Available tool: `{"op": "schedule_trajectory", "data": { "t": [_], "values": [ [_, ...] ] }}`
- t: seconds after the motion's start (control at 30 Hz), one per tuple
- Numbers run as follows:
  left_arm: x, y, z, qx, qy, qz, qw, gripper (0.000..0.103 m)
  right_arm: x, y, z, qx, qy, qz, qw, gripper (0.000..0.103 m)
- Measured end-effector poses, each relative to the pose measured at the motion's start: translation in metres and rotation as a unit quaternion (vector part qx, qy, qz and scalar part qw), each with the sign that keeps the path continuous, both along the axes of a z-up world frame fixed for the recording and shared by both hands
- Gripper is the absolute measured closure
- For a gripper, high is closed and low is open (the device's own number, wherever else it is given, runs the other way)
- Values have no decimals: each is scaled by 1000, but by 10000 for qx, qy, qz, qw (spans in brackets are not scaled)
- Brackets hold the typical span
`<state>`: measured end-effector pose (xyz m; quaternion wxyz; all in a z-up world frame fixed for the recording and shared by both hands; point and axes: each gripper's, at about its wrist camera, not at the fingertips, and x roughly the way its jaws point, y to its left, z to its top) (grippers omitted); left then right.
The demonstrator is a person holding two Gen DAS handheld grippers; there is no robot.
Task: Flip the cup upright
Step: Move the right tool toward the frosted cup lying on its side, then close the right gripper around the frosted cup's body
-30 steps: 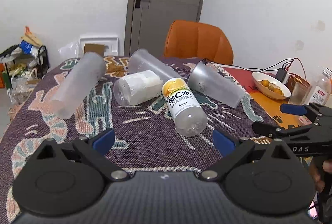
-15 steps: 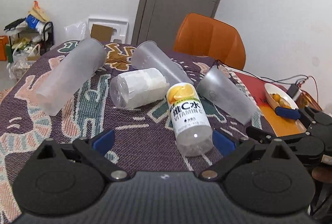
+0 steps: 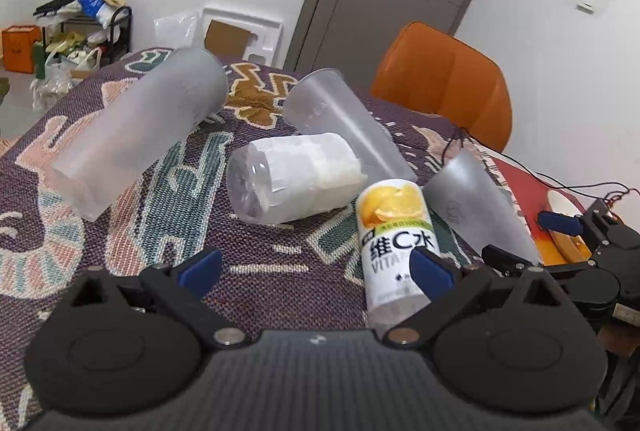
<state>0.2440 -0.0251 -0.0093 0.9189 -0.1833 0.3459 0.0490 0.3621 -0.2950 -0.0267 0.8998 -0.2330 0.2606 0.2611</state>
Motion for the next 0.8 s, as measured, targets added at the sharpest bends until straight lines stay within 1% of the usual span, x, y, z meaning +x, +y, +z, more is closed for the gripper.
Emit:
{"op": "schedule_trajectory", "data": {
  "t": [0.3, 0.43, 0.5, 0.53, 0.57, 0.6, 0.67, 0.8],
  "values": [
    [26, 6, -15, -100, 129, 158, 9997, 4, 34, 14, -14, -503, 30, 128, 9987, 11],
    [28, 4, -16, 62, 78, 184, 9998, 4, 46, 23, -20, -822, 46, 235, 9963, 10],
    [30, 6, -19, 16, 89, 172, 9998, 4, 51, 27, -25, -982, 100, 280, 9947, 11],
    [31, 7, -20, -18, 99, 176, 9998, 4, 53, 29, -26, -1037, 132, 286, 9941, 14],
    [30, 8, -21, -37, 112, 184, 9998, 4, 56, 30, -29, -1112, 166, 303, 9932, 26],
    [30, 9, -21, -43, 121, 195, 9997, 4, 57, 31, -31, -1177, 204, 338, 9923, 33],
    [28, 12, -22, -62, 117, 216, 9997, 4, 59, 30, -30, -1142, 309, 343, 9924, 37],
    [19, 18, -20, -109, 68, 266, 9996, 4, 51, 31, -26, -1270, 299, 438, 9905, 38]
  ]
}}
